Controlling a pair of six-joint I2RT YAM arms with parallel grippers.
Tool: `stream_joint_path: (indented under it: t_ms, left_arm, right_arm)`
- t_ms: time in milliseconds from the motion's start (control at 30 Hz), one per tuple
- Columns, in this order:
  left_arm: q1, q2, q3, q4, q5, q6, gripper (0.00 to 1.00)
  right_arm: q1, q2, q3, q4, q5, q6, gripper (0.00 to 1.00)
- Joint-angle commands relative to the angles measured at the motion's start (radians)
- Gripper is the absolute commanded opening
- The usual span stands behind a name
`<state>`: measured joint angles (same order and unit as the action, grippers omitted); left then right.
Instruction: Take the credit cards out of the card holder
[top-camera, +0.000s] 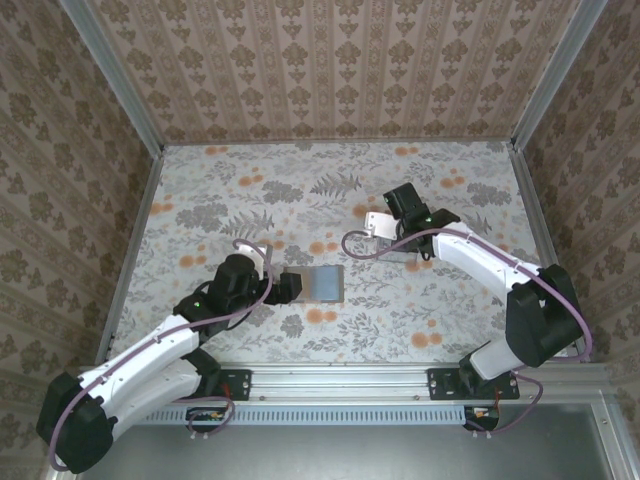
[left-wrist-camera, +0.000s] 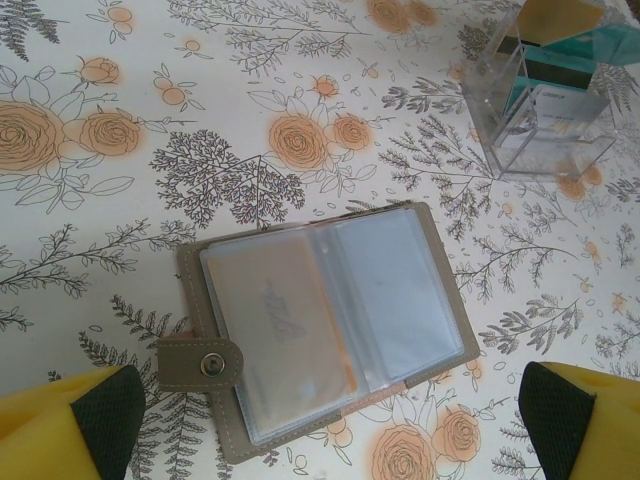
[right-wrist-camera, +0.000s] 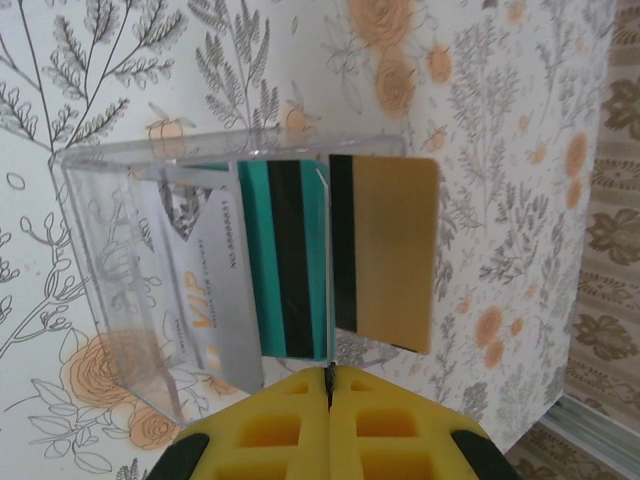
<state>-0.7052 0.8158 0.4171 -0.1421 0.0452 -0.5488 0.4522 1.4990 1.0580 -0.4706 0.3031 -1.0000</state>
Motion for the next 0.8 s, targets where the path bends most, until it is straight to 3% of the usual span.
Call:
stream_joint_path:
  t_ms: [0, 600, 667, 700, 733, 767]
  left_arm:
    - [0.004, -0.015, -0.005, -0.023, -0.011, 0.001, 1.0]
    - [0.006, -0.012, -0.006, -0.024, -0.014, 0.003, 1.0]
    - [0.007, -0.009, -0.006, -0.024, -0.011, 0.003, 1.0]
    - [0.006, -0.008, -0.006, -0.022, -0.01, 0.003, 1.0]
    - [0.006, -0.007, -0.006, -0.021, -0.01, 0.003, 1.0]
    - [0.007, -0.006, -0.006, -0.02, -0.008, 0.003, 1.0]
  right_arm:
    - [-0.012, 0.009, -0.016, 0.004, -0.016, -0.019, 0.0]
    - [-0.015, 0.102, 0.027, 0.019, -0.02, 0.0, 0.01]
    - [-0.015, 0.11, 0.037, 0.021, -0.014, 0.001, 0.08]
    - [-0.015, 0.114, 0.04, 0.025, -0.01, 0.001, 0.21]
    - [-0.016, 0.12, 0.043, 0.036, -0.004, 0.004, 0.41]
    - [-0.016, 0.126, 0.046, 0.048, 0.005, 0.007, 0.44]
